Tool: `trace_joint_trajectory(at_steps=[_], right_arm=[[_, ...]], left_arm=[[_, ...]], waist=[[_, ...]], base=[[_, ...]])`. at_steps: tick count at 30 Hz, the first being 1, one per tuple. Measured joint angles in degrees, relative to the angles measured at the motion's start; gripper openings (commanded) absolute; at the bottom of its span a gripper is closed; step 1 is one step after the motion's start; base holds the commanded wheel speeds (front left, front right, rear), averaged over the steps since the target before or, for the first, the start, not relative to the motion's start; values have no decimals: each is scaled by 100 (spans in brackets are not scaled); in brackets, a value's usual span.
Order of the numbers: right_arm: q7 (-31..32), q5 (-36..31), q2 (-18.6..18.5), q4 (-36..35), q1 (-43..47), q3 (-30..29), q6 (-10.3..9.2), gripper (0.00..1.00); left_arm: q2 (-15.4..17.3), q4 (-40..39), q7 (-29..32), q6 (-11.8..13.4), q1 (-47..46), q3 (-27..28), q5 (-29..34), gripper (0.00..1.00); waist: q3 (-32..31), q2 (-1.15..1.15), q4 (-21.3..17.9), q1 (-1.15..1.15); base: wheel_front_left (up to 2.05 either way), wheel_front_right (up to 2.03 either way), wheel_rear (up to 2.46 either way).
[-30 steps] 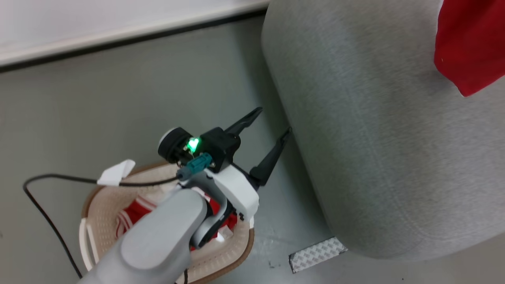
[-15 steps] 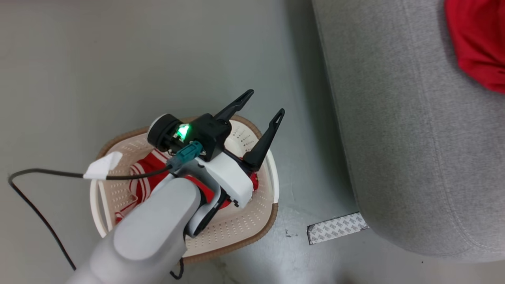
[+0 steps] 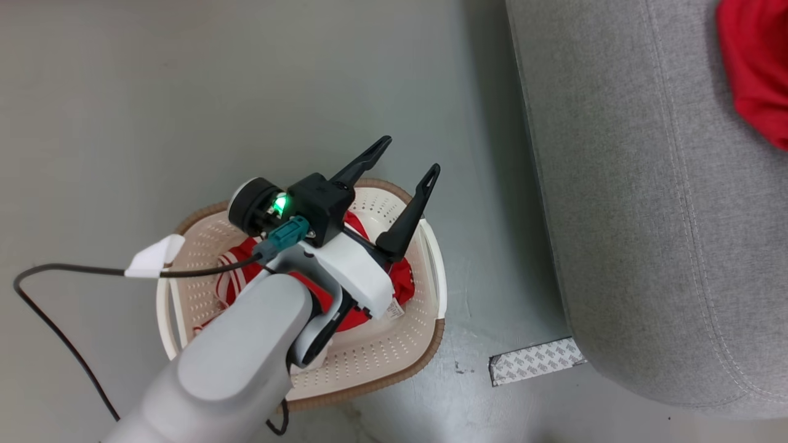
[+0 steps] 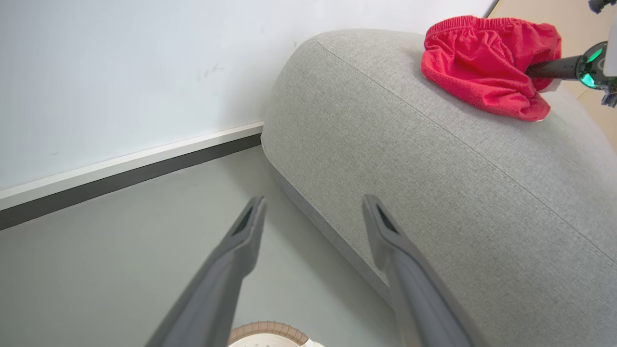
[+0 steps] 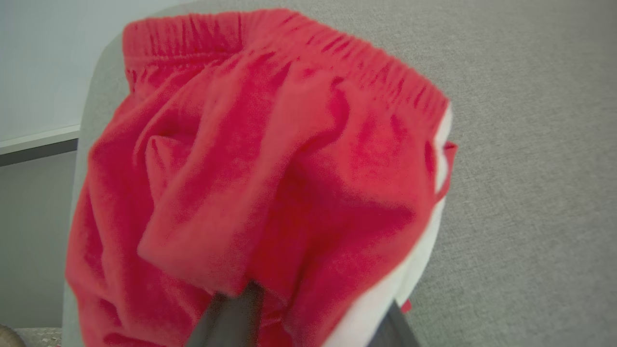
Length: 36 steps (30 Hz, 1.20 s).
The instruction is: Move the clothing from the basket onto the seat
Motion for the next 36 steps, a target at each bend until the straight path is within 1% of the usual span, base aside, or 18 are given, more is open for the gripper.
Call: trace_joint_trajectory(at_steps=[4, 11, 17, 23, 30, 34, 36], right_arm=[[222, 269, -53, -59, -31, 209, 0, 100], [199, 552, -186, -113, -27, 457, 0, 100], [379, 609, -392, -122, 99, 764, 0, 100], [381, 530, -637, -290, 235, 988, 0, 100], [8, 537, -778, -855, 477, 1006, 0, 100], [-553, 343, -869, -1155, 649, 898, 0, 100], [-814, 230, -847, -1271, 794, 827, 0, 100]], left_arm=[[-5, 63, -30, 1, 3, 10, -59, 100], [-43, 216, -148, -5, 92, 25, -205, 100], [-57, 390, -288, -20, 354, 105, -355, 100], [-70, 508, -410, -12, 748, 201, -568, 100], [-94, 519, -503, 16, 1267, 388, -728, 100], [-36, 457, -513, 112, 1570, 609, -824, 100], [14, 412, -539, 178, 1736, 765, -879, 100]], waist=[[-80, 0, -9, 0], [-381, 0, -42, 0], [-890, 0, -69, -1], [-1541, 0, -67, -1], [-2393, 0, -5, -2], [-2887, 0, 89, -2], [-3117, 0, 155, -3]], base=[[0, 0, 0], [0, 0, 0], [0, 0, 0], [0, 0, 0], [0, 0, 0], [0, 0, 0], [0, 0, 0]])
